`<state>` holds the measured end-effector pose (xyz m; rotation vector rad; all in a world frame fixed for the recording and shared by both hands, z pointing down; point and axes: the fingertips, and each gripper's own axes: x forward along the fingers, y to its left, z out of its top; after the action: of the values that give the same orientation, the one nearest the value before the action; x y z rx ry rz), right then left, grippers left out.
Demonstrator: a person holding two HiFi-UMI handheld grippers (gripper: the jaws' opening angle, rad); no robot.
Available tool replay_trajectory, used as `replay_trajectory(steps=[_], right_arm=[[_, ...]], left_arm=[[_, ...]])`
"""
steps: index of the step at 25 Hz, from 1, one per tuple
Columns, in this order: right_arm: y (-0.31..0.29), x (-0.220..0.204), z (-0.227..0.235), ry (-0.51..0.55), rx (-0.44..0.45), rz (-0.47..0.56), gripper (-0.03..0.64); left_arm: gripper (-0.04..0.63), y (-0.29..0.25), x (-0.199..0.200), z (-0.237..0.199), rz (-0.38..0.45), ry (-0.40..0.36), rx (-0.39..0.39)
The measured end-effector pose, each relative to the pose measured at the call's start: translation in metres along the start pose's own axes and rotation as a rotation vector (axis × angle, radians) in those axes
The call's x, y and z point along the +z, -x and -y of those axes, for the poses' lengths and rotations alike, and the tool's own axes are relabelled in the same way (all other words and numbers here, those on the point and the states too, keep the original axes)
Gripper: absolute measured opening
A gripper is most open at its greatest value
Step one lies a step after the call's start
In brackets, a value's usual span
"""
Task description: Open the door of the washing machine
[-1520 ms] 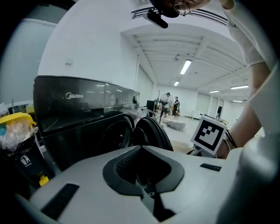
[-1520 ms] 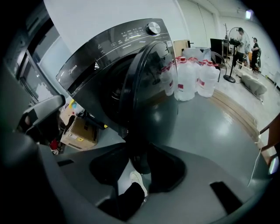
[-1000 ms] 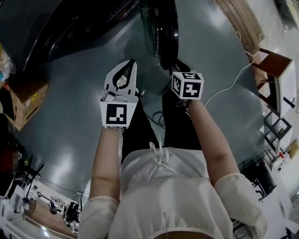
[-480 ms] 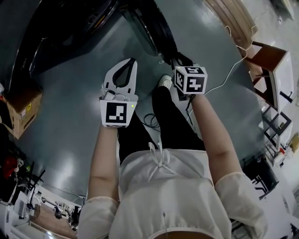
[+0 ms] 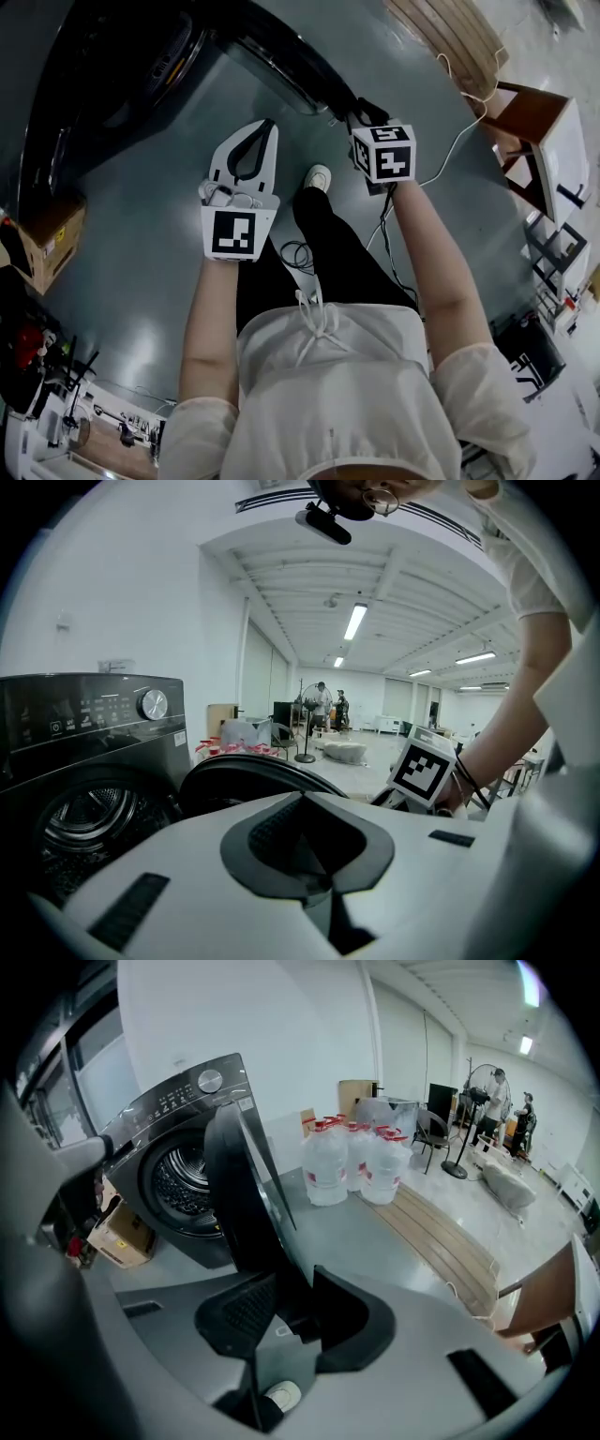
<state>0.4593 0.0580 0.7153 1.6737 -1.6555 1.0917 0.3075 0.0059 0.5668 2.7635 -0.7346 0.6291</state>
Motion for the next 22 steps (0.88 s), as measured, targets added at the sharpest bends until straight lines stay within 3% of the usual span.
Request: replay_trajectory(steps=[11, 16, 22], right_arm=[[-0.004, 0.03, 0.056, 0.055, 0.016, -0.008, 0.117], [-0.004, 0.03, 0.064, 0.041, -0.028, -0.027, 0.124], [0.009, 0.038, 0.054, 0.259, -0.078, -0.092, 0.091]], left_arm=[[0.021, -0.06, 0.03, 0.019, 0.004, -0.001, -0.065], [0.021, -0.06, 0.032, 0.013, 0.001, -0.014, -0.049], [0.021, -0.039, 0.036, -0.004, 0.023, 0.008, 0.007]])
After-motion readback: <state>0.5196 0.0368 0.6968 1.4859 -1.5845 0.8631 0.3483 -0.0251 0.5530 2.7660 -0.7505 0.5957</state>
